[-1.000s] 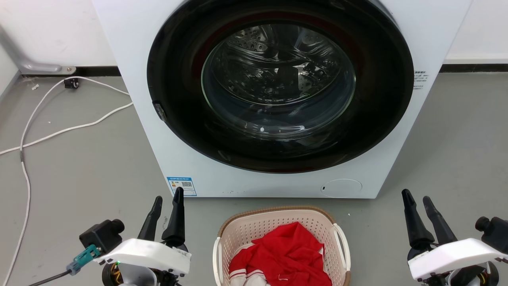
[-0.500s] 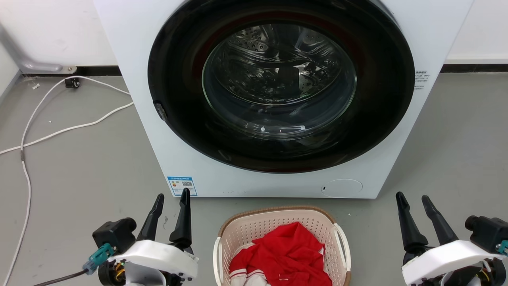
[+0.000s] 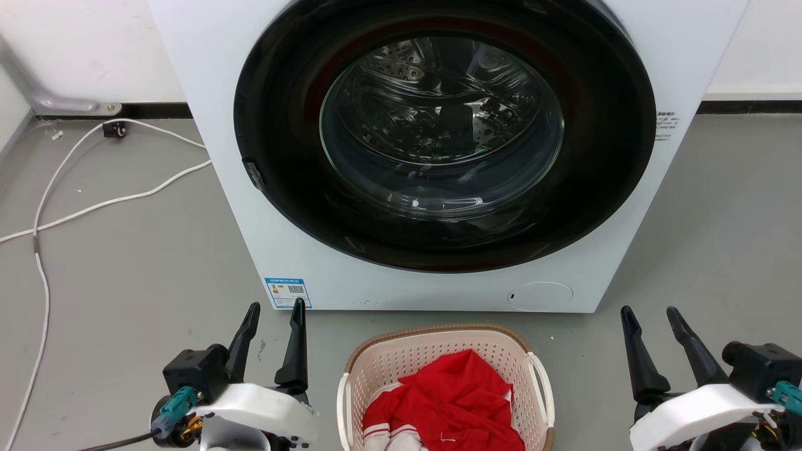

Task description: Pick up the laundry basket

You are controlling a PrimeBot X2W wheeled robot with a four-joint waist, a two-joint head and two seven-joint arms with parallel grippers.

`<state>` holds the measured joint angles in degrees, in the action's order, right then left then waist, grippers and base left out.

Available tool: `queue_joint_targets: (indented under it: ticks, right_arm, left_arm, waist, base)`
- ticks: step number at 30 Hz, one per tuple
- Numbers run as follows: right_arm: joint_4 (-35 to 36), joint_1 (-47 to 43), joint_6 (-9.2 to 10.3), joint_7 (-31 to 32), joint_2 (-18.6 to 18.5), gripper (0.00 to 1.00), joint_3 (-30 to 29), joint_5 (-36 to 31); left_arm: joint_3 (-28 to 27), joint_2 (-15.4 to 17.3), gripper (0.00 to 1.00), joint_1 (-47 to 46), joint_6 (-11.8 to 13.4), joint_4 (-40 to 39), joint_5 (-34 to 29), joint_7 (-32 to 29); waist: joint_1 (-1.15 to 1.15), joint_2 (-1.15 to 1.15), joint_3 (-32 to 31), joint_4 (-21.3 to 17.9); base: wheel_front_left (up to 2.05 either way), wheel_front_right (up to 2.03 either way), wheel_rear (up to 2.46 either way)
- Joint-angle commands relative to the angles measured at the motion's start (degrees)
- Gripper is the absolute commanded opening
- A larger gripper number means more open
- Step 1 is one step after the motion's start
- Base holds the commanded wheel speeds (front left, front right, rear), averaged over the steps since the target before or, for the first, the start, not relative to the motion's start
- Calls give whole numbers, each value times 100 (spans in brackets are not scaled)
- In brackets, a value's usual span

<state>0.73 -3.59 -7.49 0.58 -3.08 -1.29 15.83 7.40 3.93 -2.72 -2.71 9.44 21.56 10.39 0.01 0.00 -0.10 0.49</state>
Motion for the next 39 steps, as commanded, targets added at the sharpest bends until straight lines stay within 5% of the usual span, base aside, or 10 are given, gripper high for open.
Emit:
queue_joint_targets:
  ticks: [1,39]
  right_arm:
    - [84,-24,0,-12,16,100,7,-107]
    - [415,-308,2,-203,32,100,-52,-1485]
  left_arm:
    - [25,39,100,10,21,-31,-113,52]
    - [187,-3,100,121,171,132,-1780,491]
  waist:
    - [-1,0,0,2]
    - [-1,0,-42,-17]
  base:
    - [0,0,0]
    - [0,0,0]
